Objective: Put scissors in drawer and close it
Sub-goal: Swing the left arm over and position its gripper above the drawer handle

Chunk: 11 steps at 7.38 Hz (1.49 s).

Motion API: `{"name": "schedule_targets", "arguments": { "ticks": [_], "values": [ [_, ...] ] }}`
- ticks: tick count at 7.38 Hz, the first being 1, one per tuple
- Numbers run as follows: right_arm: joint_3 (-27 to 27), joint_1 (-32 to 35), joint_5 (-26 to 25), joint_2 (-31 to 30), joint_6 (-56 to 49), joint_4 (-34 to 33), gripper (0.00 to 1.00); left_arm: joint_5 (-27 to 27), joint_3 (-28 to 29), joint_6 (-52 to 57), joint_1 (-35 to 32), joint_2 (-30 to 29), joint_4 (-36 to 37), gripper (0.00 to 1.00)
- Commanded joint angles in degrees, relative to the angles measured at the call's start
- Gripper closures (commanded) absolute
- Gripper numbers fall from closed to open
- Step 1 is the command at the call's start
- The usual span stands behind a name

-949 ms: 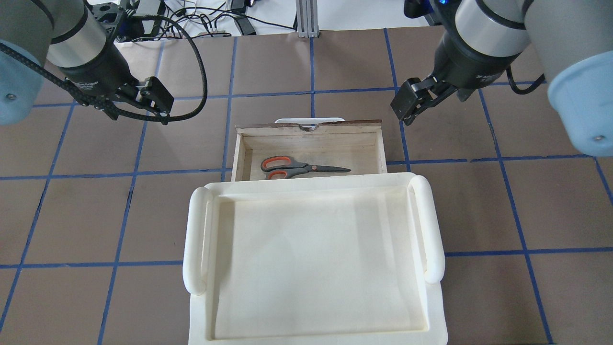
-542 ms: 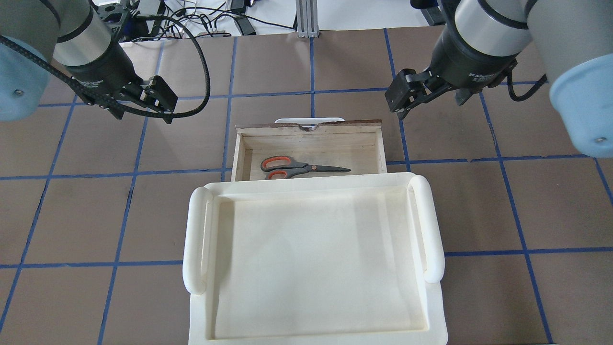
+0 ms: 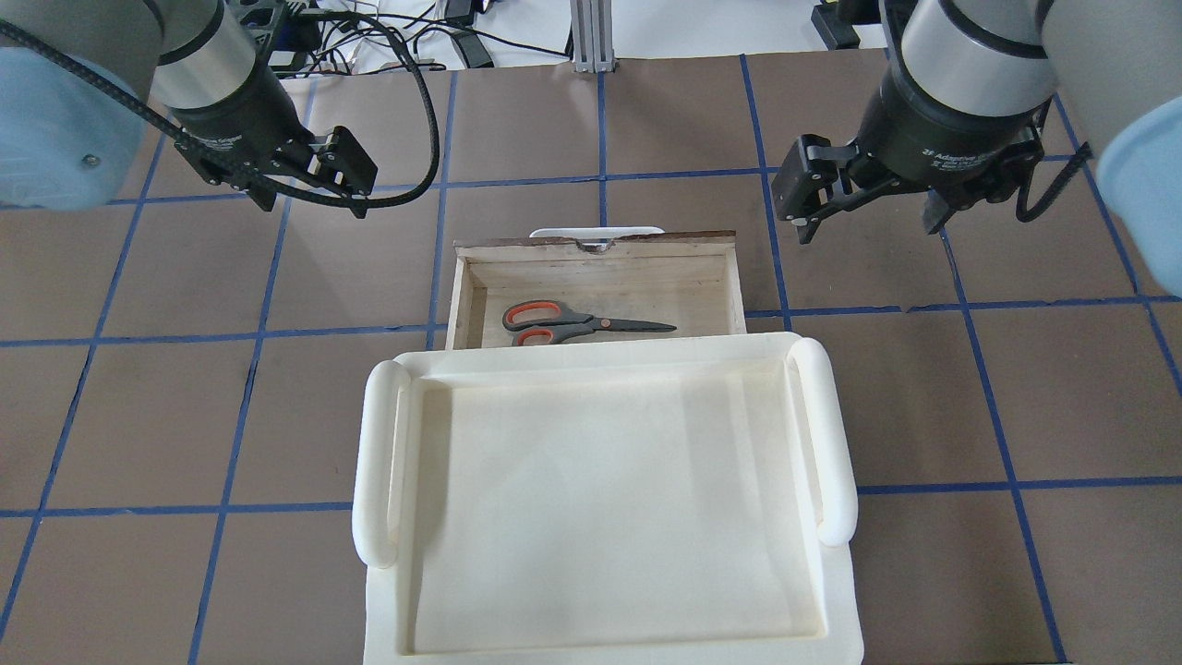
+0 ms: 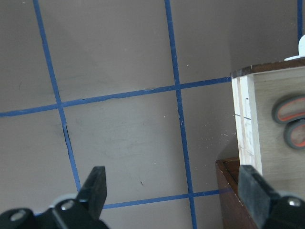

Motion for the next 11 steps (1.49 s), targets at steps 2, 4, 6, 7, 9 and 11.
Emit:
{"name": "schedule_targets", "arguments": {
  "ticks": [2, 4, 6, 7, 9, 11],
  "values": [
    [-0.3, 0.3, -0.7, -0.1, -0.1, 2.2, 0.00, -1.1, 1.8, -9.6, -4.9, -6.3, 8.4, 0.00],
    [0.1, 0.3, -0.7, -0.1, 0.5, 1.8, 0.00, -1.4, 2.2, -16.6, -8.6, -10.8, 14.0, 0.00],
    [0.1, 0.3, -1.4, 0.0, 0.2, 1.8, 0.00, -0.9, 5.5, -21.1, -10.5, -15.8, 15.4, 0.00],
    [0.1, 0.3, -1.5, 0.0, 0.0, 1.8, 0.00, -0.9, 6.7, -21.9, -11.4, -18.1, 16.1, 0.00],
    [0.1, 0.3, -1.3, 0.1, -0.1, 1.9, 0.00, -0.8, 7.1, -26.9, -13.0, -22.5, 20.7, 0.00],
    [0.1, 0.3, -1.3, 0.2, -0.4, 2.0, 0.00, -0.7, 7.1, -27.2, -13.2, -25.5, 21.4, 0.00]
  ]
}}
